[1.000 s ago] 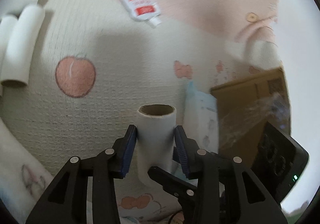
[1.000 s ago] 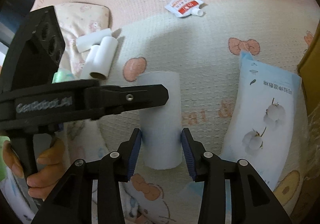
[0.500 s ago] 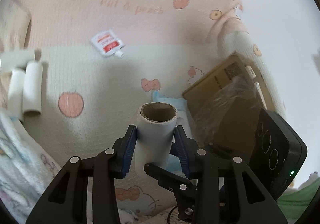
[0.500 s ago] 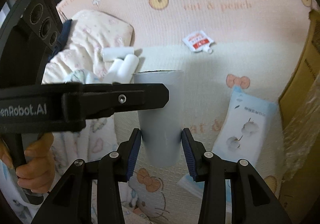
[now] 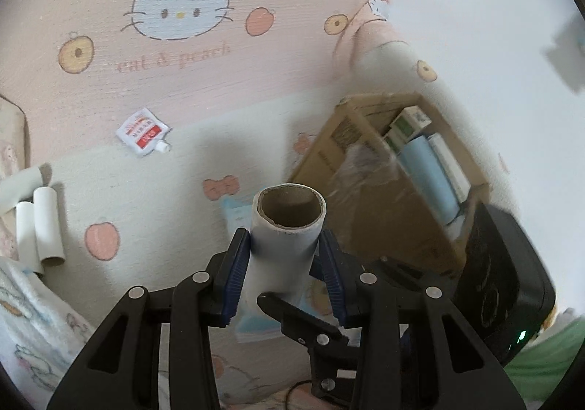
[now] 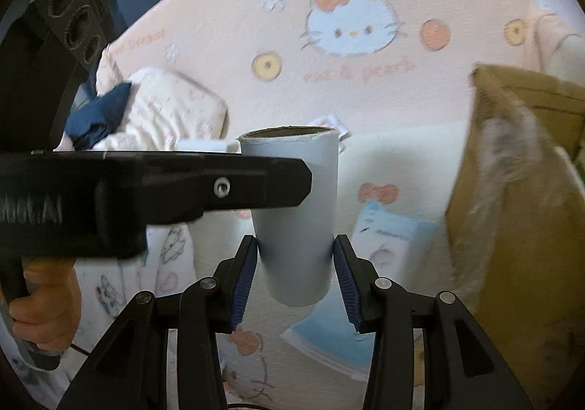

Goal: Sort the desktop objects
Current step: 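Carry the upright tube with the right tool to the cardboard box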

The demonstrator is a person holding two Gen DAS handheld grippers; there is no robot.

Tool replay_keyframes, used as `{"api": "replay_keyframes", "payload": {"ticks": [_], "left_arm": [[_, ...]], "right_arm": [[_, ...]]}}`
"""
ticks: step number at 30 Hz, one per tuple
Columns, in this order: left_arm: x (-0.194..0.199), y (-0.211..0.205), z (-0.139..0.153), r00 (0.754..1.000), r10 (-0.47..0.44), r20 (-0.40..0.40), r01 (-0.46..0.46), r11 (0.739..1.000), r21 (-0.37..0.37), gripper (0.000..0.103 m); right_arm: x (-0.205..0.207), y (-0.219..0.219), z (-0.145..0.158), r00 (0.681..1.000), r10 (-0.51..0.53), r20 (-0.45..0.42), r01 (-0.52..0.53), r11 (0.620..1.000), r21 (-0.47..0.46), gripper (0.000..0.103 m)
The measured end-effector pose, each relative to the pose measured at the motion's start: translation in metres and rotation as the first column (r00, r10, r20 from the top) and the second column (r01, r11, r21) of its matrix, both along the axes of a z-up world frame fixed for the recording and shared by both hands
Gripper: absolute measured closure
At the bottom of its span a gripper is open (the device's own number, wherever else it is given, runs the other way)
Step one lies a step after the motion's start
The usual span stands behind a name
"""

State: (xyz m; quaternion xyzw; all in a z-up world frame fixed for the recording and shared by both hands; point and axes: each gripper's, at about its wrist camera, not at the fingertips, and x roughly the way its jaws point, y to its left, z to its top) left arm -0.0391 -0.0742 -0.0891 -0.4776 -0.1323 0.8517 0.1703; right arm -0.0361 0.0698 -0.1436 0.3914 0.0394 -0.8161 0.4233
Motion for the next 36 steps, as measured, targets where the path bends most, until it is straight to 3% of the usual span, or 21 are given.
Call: {"api": "replay_keyframes", "payload": {"ticks": [5, 8, 15, 19, 26, 36], "left_arm": [[-0.011, 0.016, 0.028, 0.998, -0.050, -0.026, 0.052, 0.995, 0.086, 0.062], [-0.022, 0.030, 0.050, 0.994, -0.087, -0.064, 0.095, 0.985, 0.142, 0.063], [-0.049, 0.084, 0.088, 0.974, -0.168, -0.153, 0.187, 0.976, 0.115, 0.063], [-0.061, 0.112, 0.096, 0.965, -0.197, -0.174, 0.213, 0.974, 0.082, 0.063], [-0.097, 0.141, 0.087, 0.974, -0.205, -0.094, 0.215, 0.970, 0.115, 0.063], [-0.139, 0.161, 0.066, 0.986, -0.149, 0.076, 0.140, 0.984, 0.113, 0.064]], "right_arm": [[-0.009, 0.032, 0.027, 0.995, -0.093, 0.024, 0.095, 0.990, -0.100, 0.063], [-0.016, 0.049, 0.049, 0.990, -0.142, -0.006, 0.140, 0.981, -0.134, 0.063], [-0.038, 0.079, 0.089, 0.969, -0.216, -0.120, 0.207, 0.975, -0.087, 0.063], [-0.055, 0.098, 0.099, 0.964, -0.246, -0.100, 0.239, 0.968, -0.070, 0.063], [-0.088, 0.113, 0.099, 0.962, -0.253, -0.103, 0.256, 0.967, 0.019, 0.063], [-0.138, 0.126, 0.084, 0.976, -0.208, 0.062, 0.205, 0.977, 0.054, 0.063]]}}
